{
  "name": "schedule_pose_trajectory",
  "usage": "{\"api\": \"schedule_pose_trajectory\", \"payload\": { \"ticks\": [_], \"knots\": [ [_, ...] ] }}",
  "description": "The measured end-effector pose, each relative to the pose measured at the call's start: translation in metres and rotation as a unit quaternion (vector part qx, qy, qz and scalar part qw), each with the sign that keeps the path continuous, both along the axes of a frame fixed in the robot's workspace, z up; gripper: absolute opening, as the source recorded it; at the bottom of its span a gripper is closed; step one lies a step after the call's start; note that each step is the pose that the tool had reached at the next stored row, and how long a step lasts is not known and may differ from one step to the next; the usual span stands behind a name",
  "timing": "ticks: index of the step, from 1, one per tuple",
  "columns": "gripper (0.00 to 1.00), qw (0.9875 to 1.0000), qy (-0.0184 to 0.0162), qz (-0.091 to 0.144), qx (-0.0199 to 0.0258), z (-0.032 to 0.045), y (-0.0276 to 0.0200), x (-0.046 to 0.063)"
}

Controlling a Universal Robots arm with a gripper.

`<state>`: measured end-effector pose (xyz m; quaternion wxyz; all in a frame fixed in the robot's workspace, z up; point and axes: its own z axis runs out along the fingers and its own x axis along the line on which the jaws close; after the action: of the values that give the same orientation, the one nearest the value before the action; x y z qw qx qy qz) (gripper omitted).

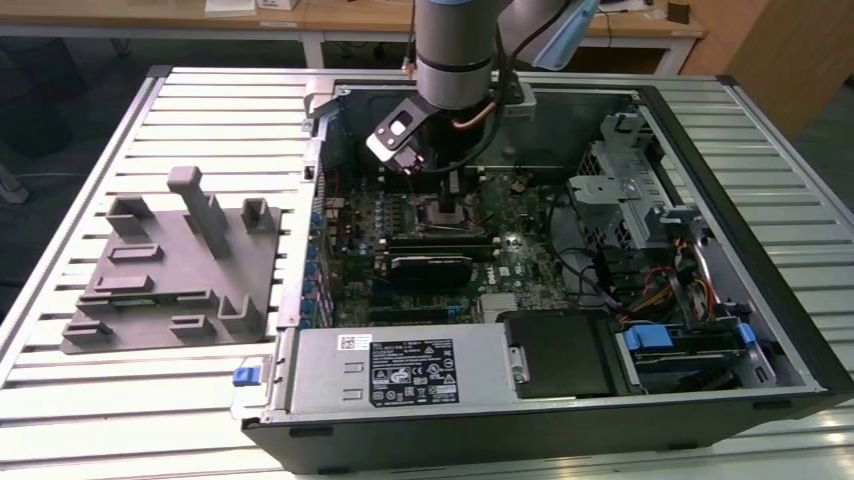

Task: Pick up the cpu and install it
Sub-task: 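Place the cpu into insertion slot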

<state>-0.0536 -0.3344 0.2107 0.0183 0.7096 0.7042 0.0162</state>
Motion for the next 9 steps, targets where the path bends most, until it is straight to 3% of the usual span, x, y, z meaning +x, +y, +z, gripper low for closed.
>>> {"api": "schedule_pose_trajectory", "payload": {
  "ticks": [3,9],
  "knots": [
    [0.11,1.0000,0.0001,0.000,0.0000,0.0039,0.0000,0.0000],
    [0.11,1.0000,0.0004,0.000,0.0000,0.0103,0.0000,0.0000]
  ]
}}
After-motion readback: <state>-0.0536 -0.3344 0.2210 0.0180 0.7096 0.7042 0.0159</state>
